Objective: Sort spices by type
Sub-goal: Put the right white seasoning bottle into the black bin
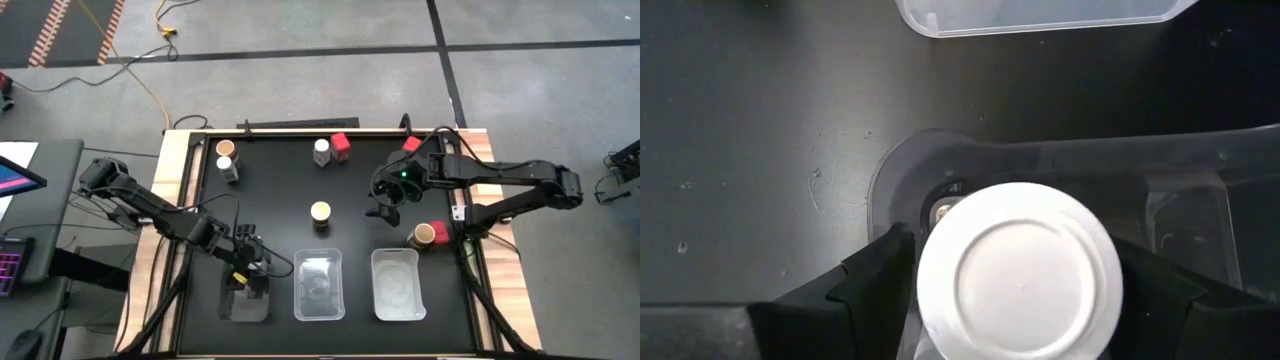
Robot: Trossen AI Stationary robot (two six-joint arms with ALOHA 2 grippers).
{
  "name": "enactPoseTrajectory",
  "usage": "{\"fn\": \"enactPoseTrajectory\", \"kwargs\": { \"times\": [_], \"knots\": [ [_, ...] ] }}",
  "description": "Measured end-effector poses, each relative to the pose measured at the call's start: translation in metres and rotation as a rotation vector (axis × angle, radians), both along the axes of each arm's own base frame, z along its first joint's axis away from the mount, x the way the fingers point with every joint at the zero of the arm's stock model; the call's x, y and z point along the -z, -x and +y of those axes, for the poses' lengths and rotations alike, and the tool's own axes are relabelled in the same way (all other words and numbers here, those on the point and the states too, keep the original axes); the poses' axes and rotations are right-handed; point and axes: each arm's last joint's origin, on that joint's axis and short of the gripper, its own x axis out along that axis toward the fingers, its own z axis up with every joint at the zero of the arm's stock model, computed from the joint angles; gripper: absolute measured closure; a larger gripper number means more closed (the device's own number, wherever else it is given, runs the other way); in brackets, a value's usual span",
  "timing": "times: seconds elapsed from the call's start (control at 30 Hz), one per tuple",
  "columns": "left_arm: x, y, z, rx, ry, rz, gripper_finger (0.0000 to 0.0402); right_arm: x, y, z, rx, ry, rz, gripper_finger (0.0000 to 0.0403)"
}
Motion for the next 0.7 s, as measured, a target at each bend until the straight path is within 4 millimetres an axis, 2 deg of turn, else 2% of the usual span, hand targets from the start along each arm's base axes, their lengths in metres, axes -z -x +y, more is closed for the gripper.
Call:
{"fn": "enactPoseTrajectory", "kwargs": {
  "times": [0.7],
  "knots": [
    [-0.0070,-0.0010,0.0003,0.009,-0.029,-0.003,0.0141,0.0000,0.0000,0.0001,-0.006,0.006,-0.001,0.0049]
  ]
}}
